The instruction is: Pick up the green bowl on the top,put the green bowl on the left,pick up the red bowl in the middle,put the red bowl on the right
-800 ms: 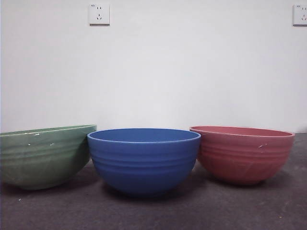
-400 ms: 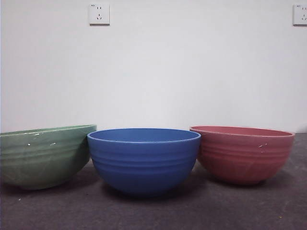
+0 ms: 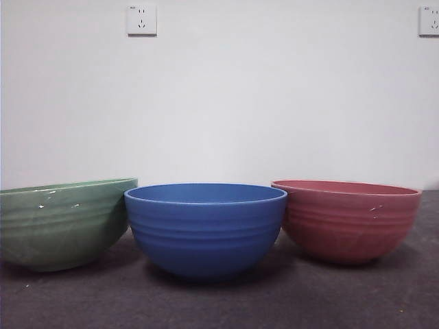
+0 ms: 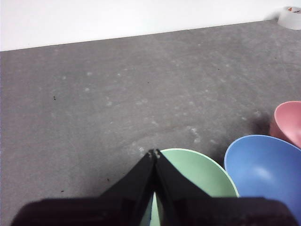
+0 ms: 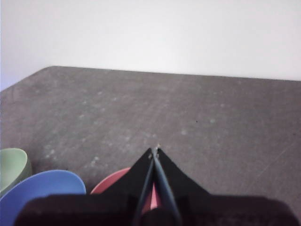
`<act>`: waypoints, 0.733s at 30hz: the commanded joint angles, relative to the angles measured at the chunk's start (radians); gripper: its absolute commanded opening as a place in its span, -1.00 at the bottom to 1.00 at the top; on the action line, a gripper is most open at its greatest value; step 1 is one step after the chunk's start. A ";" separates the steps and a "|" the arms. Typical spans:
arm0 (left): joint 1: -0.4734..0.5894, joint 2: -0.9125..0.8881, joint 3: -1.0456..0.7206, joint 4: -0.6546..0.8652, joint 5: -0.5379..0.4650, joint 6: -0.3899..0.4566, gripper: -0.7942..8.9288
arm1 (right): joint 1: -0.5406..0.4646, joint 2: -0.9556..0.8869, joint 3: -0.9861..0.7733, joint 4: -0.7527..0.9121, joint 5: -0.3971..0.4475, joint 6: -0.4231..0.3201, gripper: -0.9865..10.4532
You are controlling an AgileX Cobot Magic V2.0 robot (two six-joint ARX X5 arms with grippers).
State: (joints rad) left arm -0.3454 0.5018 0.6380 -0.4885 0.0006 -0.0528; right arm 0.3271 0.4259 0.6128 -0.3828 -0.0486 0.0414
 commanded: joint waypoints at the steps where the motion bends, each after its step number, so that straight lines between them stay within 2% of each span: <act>1: -0.007 -0.003 -0.004 -0.008 0.003 -0.006 -0.84 | 0.002 -0.001 -0.009 -0.017 0.003 0.012 -0.82; 4: -0.005 -0.044 -0.004 -0.028 -0.003 0.002 -0.84 | 0.002 -0.001 -0.009 -0.041 0.003 0.012 -0.82; 5: 0.003 -0.083 -0.004 -0.042 -0.018 0.083 -0.84 | 0.002 -0.001 -0.009 -0.051 0.003 0.012 -0.82; 6: 0.013 -0.117 -0.005 -0.049 -0.026 0.124 -0.84 | 0.002 -0.001 -0.009 -0.058 0.003 0.012 -0.82; 8: 0.051 -0.199 -0.018 -0.047 -0.019 0.154 -0.84 | 0.002 -0.001 -0.009 -0.075 0.003 0.012 -0.82; 12: 0.172 -0.370 -0.102 -0.030 -0.023 0.146 -0.84 | 0.002 -0.001 -0.009 -0.099 0.003 0.012 -0.82; 17: 0.286 -0.493 -0.288 0.077 -0.020 0.129 -0.84 | 0.002 -0.001 -0.009 -0.113 0.003 0.012 -0.82; 22: 0.315 -0.500 -0.454 0.204 -0.021 0.078 -0.84 | 0.002 -0.001 -0.009 -0.128 0.003 0.012 -0.82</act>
State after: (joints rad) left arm -0.0338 0.0059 0.2081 -0.3073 -0.0189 0.0505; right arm 0.3271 0.4263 0.6128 -0.5171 -0.0486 0.0414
